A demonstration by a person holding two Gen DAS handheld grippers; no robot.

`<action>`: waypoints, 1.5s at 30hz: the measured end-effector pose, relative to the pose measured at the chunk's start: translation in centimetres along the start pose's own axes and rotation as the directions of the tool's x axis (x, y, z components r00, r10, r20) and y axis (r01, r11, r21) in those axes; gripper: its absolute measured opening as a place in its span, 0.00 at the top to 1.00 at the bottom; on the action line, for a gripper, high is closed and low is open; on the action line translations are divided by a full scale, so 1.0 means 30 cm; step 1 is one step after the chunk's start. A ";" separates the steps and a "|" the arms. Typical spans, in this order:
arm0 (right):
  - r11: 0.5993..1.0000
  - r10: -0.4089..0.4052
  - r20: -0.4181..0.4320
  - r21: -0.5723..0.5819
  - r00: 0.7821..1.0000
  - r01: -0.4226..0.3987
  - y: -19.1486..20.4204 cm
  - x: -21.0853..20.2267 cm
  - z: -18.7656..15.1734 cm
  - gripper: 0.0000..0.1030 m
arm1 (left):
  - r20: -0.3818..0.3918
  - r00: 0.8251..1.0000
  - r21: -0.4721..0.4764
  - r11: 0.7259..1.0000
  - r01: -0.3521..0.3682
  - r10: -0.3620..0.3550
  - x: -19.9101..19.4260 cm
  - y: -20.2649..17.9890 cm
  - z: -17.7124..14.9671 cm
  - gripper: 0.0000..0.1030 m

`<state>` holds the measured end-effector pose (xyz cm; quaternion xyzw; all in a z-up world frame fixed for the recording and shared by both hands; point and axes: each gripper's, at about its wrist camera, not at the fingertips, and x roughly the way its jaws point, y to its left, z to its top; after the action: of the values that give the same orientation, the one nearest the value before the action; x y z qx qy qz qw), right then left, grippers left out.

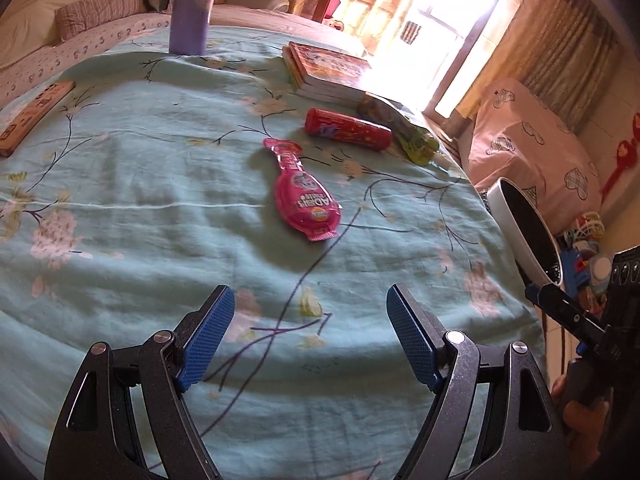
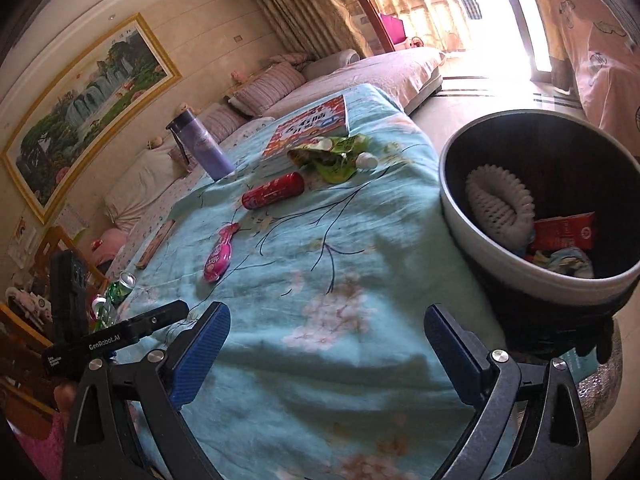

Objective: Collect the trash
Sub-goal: 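Move both open tools back over the table, then grasp pink 'AD' candy packet with left tool while right tool grasps red can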

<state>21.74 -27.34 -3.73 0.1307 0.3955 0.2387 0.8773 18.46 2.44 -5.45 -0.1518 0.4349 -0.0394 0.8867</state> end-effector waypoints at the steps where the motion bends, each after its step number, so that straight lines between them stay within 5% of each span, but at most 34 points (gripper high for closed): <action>1: 1.000 -0.002 -0.005 -0.006 1.000 0.002 0.008 0.008 0.003 0.04 | -0.001 1.000 0.003 1.000 -0.001 0.001 0.002 0.000 0.005 0.22; 7: 0.998 -0.001 -0.037 -0.059 0.999 -0.001 0.037 0.063 0.033 0.04 | -0.001 1.000 0.014 1.000 -0.003 0.003 0.019 -0.005 0.042 0.22; 16: 0.990 -0.002 -0.069 -0.139 0.998 -0.007 0.073 0.160 0.107 0.04 | -0.027 0.994 0.087 0.991 -0.102 0.105 0.173 -0.056 0.133 0.23; 17: 0.989 -0.002 -0.075 -0.147 0.997 -0.009 0.077 0.174 0.114 0.04 | -0.014 0.993 0.101 0.988 -0.116 0.118 0.181 -0.059 0.139 0.25; 19: 0.986 0.006 -0.089 -0.167 0.996 -0.021 0.087 0.204 0.129 0.04 | 0.004 0.990 0.118 0.983 -0.141 0.141 0.191 -0.055 0.151 0.46; 21: 0.980 0.007 -0.095 -0.196 0.995 -0.026 0.103 0.230 0.149 0.04 | 0.006 0.993 0.107 0.987 -0.118 0.118 0.183 -0.025 0.163 0.57; 30: 0.900 -0.019 -0.129 -0.435 0.991 -0.040 0.240 0.419 0.262 0.06 | -0.021 1.000 0.061 0.998 0.013 -0.011 0.093 0.121 0.119 0.58; 35: 0.842 -0.033 -0.135 -0.538 0.990 -0.045 0.322 0.536 0.347 0.07 | 0.007 1.000 0.082 0.997 0.008 -0.008 0.084 0.114 0.093 0.58; 39: 0.791 -0.135 -0.146 -0.611 0.980 0.017 0.355 0.645 0.369 0.15 | 0.018 1.000 0.105 0.994 -0.016 0.014 0.091 0.102 0.092 0.57; 43: 0.744 -0.243 -0.154 -0.663 0.958 0.082 0.372 0.697 0.342 0.43 | 0.022 1.000 0.105 0.994 -0.017 0.014 0.092 0.104 0.091 0.57; 45: 0.773 -0.233 -0.171 -0.629 0.957 0.076 0.355 0.666 0.342 0.53 | 0.022 1.000 0.094 0.996 -0.003 0.001 0.090 0.112 0.091 0.57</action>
<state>37.60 -8.25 -5.19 -0.2256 0.4077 0.2953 0.8341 22.06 5.74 -6.94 -0.1102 0.4229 -0.0573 0.8976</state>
